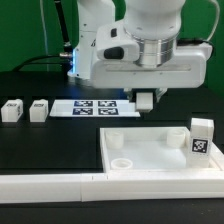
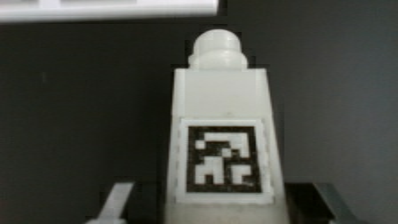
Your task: Assemble square table
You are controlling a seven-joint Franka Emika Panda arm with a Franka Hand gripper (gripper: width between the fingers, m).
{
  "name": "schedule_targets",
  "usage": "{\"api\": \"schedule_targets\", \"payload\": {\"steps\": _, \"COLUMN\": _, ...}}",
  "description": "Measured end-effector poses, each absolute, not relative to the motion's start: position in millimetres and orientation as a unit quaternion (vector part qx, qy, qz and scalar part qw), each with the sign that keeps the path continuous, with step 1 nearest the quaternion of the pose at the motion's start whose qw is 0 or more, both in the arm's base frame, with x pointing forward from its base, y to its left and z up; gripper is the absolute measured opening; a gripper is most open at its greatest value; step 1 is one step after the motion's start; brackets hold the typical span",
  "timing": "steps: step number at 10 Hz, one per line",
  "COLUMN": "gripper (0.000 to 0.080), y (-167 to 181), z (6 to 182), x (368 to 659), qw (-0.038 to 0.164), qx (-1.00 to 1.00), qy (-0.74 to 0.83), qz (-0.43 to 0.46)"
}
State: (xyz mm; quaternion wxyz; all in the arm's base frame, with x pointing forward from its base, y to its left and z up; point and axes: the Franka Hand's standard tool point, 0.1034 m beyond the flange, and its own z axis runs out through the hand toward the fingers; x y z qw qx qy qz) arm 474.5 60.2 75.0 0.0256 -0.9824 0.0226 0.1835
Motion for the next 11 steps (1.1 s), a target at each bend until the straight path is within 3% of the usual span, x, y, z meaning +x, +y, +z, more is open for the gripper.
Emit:
{"api": "schedule_targets", "payload": {"steps": 2, "gripper": 0.0290, "y": 50.7, "z": 122.7, "x": 506.2, "qw": 0.020, "qx": -0.993, "qy": 0.009, "qz": 0.114}}
{"api": "schedule_targets", "payload": {"steps": 3, "gripper": 0.0290, "y": 53.1, "z": 135.1, "x": 505.4, "qw": 0.013, "qx": -0.997, "qy": 0.001, "qz": 0.082}}
{"api": "schedule_targets", "payload": {"steps": 8, "gripper": 0.0290, "y": 47.1, "z": 132.2, "x": 520.7, "qw": 0.010, "qx": -0.997, "qy": -0.005, "qz": -0.077}}
{"api": "schedule_targets", "payload": {"steps": 11, "gripper": 0.0290, "y": 16.3, "z": 169.8, "x": 591.3, "qw": -0.014, "qx": -0.978, "qy": -0.028, "qz": -0.207}}
